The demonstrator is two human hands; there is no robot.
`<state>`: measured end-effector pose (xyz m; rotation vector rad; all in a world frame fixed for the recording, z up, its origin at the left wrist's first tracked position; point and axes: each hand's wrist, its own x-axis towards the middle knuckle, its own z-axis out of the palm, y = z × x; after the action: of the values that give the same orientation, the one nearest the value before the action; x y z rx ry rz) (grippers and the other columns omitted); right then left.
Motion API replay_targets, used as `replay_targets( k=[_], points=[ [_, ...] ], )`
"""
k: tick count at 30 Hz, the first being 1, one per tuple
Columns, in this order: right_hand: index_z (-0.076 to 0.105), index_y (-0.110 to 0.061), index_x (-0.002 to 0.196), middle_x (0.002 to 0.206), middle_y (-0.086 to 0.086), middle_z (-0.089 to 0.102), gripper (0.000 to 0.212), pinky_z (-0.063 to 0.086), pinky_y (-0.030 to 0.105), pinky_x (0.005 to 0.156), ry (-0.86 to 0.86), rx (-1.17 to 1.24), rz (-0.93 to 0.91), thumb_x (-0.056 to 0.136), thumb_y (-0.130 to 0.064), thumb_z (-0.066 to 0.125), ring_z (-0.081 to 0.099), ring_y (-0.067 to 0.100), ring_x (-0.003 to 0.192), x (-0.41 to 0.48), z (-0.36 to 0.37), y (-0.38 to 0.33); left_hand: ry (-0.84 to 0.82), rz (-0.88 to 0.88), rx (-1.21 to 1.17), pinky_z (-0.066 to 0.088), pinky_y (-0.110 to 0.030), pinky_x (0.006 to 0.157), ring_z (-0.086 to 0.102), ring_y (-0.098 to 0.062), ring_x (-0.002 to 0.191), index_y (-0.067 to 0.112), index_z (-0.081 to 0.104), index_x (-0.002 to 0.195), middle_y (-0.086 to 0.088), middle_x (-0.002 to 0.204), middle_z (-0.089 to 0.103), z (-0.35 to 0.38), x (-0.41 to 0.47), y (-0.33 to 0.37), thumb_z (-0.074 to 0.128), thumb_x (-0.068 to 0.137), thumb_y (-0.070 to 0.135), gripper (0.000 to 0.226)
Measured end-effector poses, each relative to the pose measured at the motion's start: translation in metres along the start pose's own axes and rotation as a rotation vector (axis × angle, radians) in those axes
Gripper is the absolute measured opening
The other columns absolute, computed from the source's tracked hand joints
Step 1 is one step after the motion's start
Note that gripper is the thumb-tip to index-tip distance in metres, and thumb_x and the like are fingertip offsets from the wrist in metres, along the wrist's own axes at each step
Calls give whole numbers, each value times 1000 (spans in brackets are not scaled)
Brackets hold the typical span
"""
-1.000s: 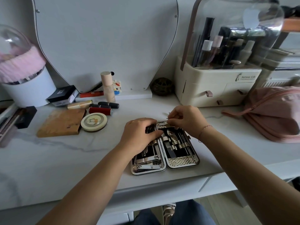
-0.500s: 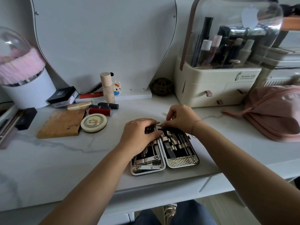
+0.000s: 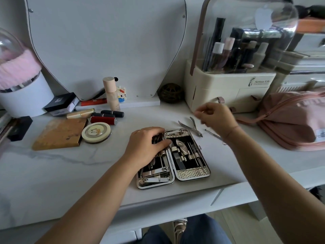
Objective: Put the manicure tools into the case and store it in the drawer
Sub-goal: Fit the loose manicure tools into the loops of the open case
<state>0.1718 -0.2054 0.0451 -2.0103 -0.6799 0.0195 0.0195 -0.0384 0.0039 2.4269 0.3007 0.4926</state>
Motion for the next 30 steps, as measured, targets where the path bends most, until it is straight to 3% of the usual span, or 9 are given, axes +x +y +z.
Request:
replay_targets(
  k=[3, 7, 11, 18, 22, 25, 28, 30],
  points=[
    [68, -12, 77, 58, 4, 58, 3, 43, 21, 55, 116, 1, 78, 80, -12, 69, 48, 4, 45, -1, -32, 18, 15, 3, 0, 35, -28, 104, 51, -12, 122, 22, 59, 124, 5, 129, 59, 1, 0, -1, 64, 81, 46, 49],
    [73, -11, 84, 78, 8, 68, 12, 46, 28, 75, 15, -186, 122, 75, -19, 75, 59, 16, 72, -10, -37, 32, 36, 24, 5, 34, -24, 101, 49, -10, 121, 22, 60, 122, 5, 129, 58, 2, 1, -2, 65, 80, 45, 48],
    [73, -13, 85, 82, 7, 72, 18, 51, 31, 79, -27, -297, 81, 75, -27, 74, 65, 20, 80, -8, -21, 27, 53, 54, 16, 33, -26, 100, 47, -10, 120, 23, 62, 120, 5, 127, 58, 1, 0, -1, 65, 80, 46, 46],
    [69, -16, 71, 77, 2, 66, 12, 40, 24, 69, -136, -578, 199, 74, -28, 74, 60, 19, 81, -3, -27, 17, 68, 53, 15, 30, -21, 94, 46, -9, 119, 26, 67, 112, 6, 125, 59, 1, 0, -3, 64, 79, 48, 40],
    [57, -21, 53, 49, -13, 57, 28, 37, 23, 62, -184, -577, 227, 77, -26, 71, 55, 15, 66, -10, -31, 21, 73, 57, 23, 32, -22, 96, 47, -9, 118, 26, 69, 108, 7, 123, 60, 2, 2, -3, 64, 79, 48, 37],
    [55, -15, 49, 51, -1, 52, 35, 35, 25, 57, -209, -647, 210, 81, -24, 65, 50, 20, 61, -10, -28, 23, 75, 59, 27, 32, -23, 95, 48, -9, 117, 26, 69, 108, 7, 122, 61, 2, 2, -3, 63, 80, 48, 37],
    [66, 0, 64, 55, 8, 58, 28, 40, 23, 50, -165, -516, 181, 85, -18, 60, 50, 18, 54, -13, -27, 16, 68, 56, 25, 34, -24, 94, 48, -9, 116, 26, 68, 109, 7, 120, 61, 2, 1, -3, 62, 80, 50, 38],
    [64, 0, 76, 63, 14, 64, 14, 43, 15, 46, -177, -142, 183, 86, -9, 61, 53, 13, 47, -19, -21, 7, 61, 56, 26, 35, -26, 94, 49, -10, 115, 25, 68, 109, 8, 119, 62, 2, 2, -3, 61, 80, 51, 39]
  ],
)
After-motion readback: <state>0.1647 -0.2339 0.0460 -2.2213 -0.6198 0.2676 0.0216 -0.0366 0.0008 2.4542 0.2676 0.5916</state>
